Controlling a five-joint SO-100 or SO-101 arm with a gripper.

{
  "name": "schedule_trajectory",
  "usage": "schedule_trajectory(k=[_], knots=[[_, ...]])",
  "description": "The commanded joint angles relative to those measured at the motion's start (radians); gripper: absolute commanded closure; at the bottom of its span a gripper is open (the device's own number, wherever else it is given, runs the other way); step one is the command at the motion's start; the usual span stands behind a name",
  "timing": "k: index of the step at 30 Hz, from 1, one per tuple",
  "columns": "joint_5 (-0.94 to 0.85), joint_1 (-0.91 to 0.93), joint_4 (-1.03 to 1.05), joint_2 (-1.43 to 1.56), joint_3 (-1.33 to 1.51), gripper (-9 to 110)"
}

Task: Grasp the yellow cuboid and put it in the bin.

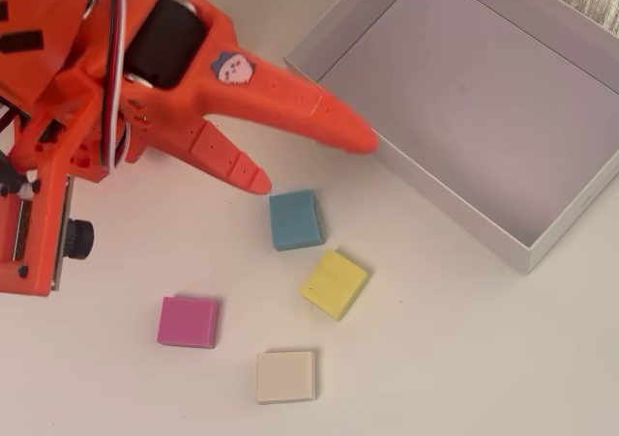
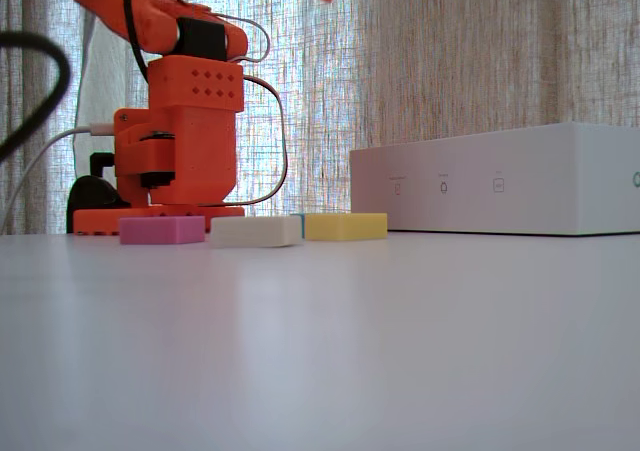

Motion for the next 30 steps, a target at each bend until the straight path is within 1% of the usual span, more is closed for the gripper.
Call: schedule_trajectory(k=[1, 5, 8, 10, 17, 24, 30], knots=[[-0.003, -0.003, 0.028, -0.13, -0.207, 69], [-0.003, 0.008, 0.081, -0.268, -0.367, 69], [0.003, 0.011, 0.127, -0.374, -0.394, 69], [0.014, 0.015, 0.123, -0.42, -0.35, 69], [0.017, 0.069, -0.135, -0.446, 0.005, 69], [0.031, 0.061, -0.213, -0.483, 0.126, 69], [0.061, 0.057, -0.261, -0.514, 0.158, 69]])
